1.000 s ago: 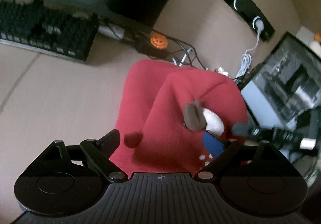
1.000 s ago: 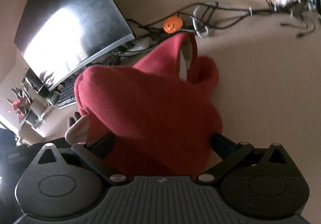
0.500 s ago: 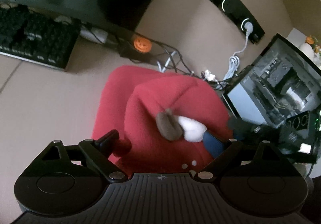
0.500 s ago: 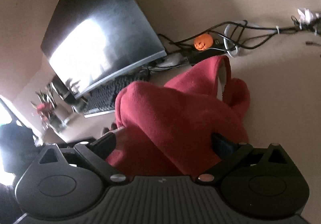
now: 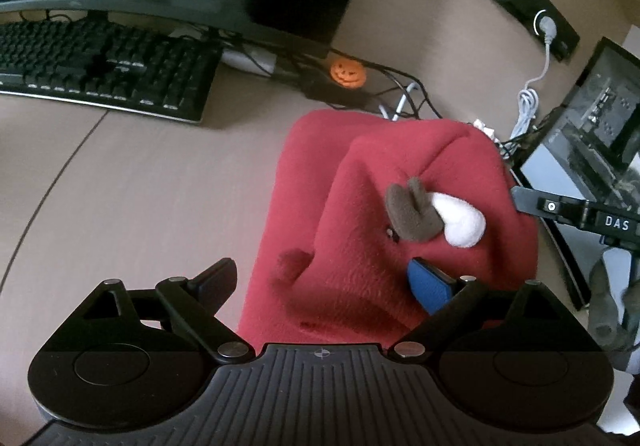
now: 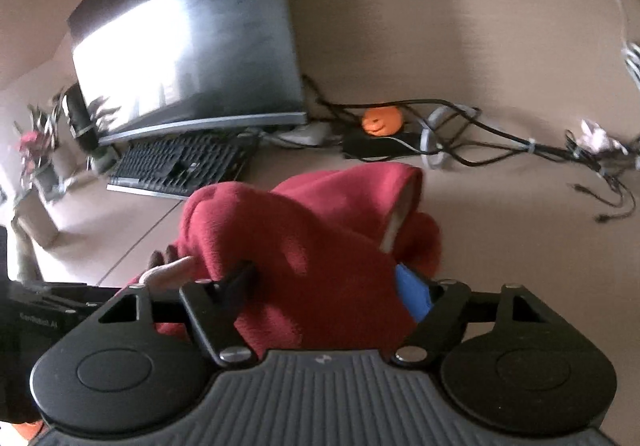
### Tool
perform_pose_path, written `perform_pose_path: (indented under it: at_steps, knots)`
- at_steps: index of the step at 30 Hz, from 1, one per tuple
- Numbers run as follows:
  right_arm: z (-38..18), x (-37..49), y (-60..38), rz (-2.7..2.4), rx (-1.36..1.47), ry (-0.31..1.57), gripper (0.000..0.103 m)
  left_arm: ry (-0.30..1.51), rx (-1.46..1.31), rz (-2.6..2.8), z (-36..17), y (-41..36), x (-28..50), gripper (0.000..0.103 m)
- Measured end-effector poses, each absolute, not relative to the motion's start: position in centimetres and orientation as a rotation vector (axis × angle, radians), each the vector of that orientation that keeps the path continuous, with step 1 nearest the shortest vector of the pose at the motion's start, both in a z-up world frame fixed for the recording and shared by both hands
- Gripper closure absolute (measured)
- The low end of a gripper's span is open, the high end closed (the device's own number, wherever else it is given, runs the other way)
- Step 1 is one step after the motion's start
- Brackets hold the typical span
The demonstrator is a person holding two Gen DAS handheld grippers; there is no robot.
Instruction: Fold clothes
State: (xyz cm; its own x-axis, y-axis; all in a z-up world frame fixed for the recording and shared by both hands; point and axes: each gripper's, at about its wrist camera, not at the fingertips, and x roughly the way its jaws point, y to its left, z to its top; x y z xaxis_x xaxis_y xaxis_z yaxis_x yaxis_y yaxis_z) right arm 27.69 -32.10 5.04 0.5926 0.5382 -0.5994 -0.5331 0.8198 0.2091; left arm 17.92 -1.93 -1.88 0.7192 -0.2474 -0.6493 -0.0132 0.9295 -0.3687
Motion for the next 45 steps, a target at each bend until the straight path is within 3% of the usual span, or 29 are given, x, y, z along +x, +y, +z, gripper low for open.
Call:
perform_pose_path:
  at_steps: [5,9,15,21,32,35,38,45]
  knots:
    - [3.8,29.6,-30.2,0.564,-0.062,0.730,0.029,0.761,-0.443,-0.140,-3.3,-1.4,17.2,0.007]
    - [2.4,31.4,-29.5,0.532,-0.053,0.765,0.021,0.771,-0.457,-0.176,-3.7,-1.9,17.2,0.007]
    - [4.2,29.7,-29.3,0.518,-0.099,0.695,0.021,0.769,-0.445,-0.199,-4.0,-3.0,17.3,0.007]
    - [6.8,26.3,-31.9,0.508,0.053,0.628,0.017,0.778,-0.447,-0.250,-3.8,-3.9,16.8,0.007]
    - [6.0,24.6,-36.1,0.395,0.180,0.676,0.017,0.841,-0.332,-0.473,-2.2,-8.0,16.8,0.007]
    - [6.1,23.6,-36.5,0.398,0.169,0.669,0.019,0.832,-0.331,-0.492,-1.4,-7.4,17.1,0.007]
    - [5.9,22.4,-36.4,0.440,0.162,0.672,0.030,0.794,-0.370,-0.459,-0.3,-5.8,17.6,0.006]
    - [1.8,21.2,-33.3,0.480,0.076,0.815,0.030,0.739,-0.447,-0.356,0.8,-3.9,19.9,0.006]
